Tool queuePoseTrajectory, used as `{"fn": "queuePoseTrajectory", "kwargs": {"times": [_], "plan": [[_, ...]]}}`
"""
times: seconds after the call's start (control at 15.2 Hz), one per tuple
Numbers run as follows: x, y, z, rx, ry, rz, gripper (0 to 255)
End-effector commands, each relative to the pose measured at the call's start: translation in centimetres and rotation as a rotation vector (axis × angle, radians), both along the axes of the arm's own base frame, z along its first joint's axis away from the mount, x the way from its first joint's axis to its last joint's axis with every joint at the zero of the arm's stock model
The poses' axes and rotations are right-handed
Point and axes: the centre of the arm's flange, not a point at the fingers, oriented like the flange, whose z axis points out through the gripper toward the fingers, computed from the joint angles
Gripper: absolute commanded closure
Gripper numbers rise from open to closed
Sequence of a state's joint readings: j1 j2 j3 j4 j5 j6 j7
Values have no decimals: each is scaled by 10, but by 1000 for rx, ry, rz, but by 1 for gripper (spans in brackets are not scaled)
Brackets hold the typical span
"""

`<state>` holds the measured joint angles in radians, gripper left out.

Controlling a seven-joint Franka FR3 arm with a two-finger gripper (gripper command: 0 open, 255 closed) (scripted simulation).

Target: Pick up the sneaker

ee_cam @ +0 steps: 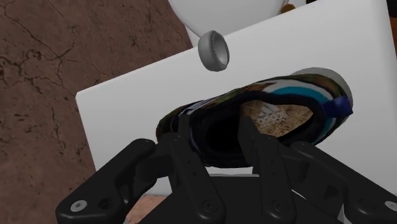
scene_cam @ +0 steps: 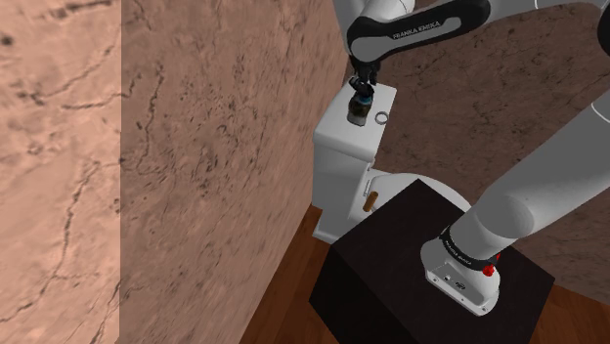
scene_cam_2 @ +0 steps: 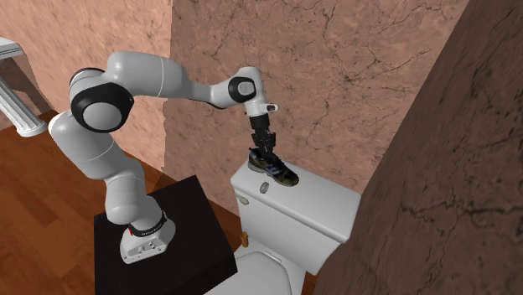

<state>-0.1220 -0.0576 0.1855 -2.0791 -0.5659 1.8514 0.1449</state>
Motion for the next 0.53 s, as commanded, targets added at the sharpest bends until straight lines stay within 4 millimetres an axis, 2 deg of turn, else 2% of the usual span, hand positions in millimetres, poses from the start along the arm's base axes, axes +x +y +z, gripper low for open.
{"fn": "queuePoseTrajectory", "kwargs": {"times": [0.0,0.46], "plan": [[1,0,11,0,-1,0,255],[1,0,48,0,-1,0,255]]}}
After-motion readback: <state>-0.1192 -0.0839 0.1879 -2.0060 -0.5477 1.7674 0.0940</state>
